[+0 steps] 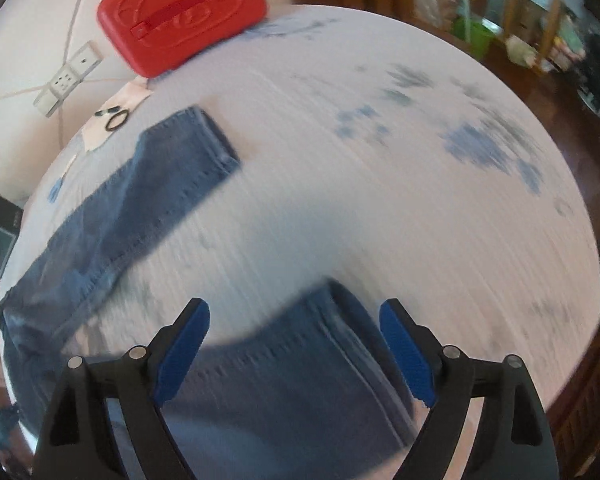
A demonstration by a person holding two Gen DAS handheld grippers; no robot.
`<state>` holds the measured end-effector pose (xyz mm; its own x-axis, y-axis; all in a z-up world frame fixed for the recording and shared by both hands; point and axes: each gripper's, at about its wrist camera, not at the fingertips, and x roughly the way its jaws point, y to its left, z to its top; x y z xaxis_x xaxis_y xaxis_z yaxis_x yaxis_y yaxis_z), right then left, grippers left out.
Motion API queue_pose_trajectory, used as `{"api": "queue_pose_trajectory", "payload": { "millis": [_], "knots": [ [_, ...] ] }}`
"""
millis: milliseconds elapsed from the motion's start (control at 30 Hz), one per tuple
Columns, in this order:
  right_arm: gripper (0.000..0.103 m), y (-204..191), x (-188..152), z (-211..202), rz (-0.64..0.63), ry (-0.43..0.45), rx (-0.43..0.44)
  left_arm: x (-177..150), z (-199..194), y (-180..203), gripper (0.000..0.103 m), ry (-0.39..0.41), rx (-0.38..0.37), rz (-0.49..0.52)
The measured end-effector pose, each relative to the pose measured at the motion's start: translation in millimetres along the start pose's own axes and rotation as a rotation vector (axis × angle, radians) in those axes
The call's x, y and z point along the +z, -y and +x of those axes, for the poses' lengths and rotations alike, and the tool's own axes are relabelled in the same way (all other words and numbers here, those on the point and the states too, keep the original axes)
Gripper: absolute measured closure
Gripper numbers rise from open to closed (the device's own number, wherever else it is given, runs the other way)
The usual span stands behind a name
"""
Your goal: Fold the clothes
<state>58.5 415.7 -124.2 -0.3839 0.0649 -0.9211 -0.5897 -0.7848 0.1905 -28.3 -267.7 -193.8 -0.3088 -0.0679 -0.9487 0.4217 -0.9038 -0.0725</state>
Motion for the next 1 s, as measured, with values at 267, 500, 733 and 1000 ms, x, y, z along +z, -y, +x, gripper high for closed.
{"api": "queue_pose_trajectory", "payload": {
  "millis": [267,500,733,1000],
  "knots": [
    [0.015,52,-41,-12,0.134,-0.032,-0.041,-18,-14,7,0.043,0.042,0.021,0.01],
    [0.015,68,-77,-3,0.193,-0.075,-0.017,-29,-7,2,0.043,-0.004,0.023,0.004],
    [0.014,62,-85,9,0.198,-0.075,0.01,-23,18,11,0.039,-0.005,0.051,0.015],
    [0.014,46,-88,12,0.155,-0.049,-0.056,-23,18,8,0.04,0.017,0.035,0.031]
  ]
}}
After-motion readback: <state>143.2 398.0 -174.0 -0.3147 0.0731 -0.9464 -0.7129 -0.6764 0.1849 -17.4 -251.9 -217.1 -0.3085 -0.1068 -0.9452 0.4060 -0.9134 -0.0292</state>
